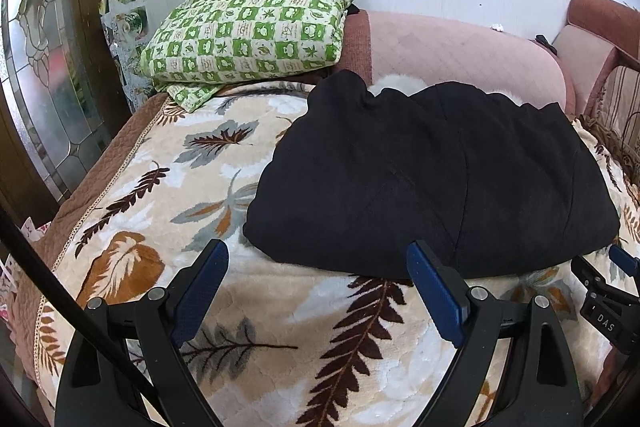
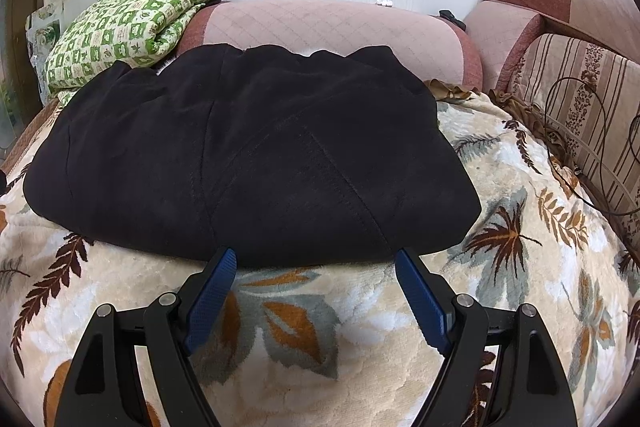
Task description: Fold large clothes
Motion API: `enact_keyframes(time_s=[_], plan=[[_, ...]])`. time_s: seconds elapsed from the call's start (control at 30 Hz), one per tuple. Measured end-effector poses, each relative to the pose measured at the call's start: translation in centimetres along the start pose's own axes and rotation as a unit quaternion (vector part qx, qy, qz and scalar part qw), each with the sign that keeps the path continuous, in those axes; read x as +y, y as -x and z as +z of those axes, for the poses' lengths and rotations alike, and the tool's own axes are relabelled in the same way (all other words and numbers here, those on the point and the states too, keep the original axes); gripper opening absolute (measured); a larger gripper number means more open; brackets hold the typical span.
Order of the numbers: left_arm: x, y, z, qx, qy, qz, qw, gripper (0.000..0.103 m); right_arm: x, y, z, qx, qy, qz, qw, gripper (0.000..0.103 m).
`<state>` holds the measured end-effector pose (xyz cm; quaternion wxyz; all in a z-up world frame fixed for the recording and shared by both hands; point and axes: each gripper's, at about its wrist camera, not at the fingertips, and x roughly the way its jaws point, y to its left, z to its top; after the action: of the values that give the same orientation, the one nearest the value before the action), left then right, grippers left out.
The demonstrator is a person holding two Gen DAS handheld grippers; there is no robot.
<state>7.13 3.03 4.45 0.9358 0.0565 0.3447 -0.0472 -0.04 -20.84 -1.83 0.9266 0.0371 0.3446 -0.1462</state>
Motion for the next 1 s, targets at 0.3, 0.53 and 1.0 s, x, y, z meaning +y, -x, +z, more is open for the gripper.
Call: enact_keyframes(time_s=[0.3,0.53,1.0], plan=[[0.2,-0.1,0.1,0.004,0.003,-0.001,1.0000,0.090,0.1,-0.1,-0.2,0.000,0.003,0.000,1.000,0.085],[0.8,-0.3,0.0,0.006,0.007,0.008,0.9999,0.090,0.0,0.0,-0.2,-0.001,0.002,-0.001,1.000,0.085],[2.9,-1.3,0.4,0.023,0.032,0.024,0.9989,0.090,0.1,0.2,-0.2,-0.001,0.004,0.002,1.000,0.085]])
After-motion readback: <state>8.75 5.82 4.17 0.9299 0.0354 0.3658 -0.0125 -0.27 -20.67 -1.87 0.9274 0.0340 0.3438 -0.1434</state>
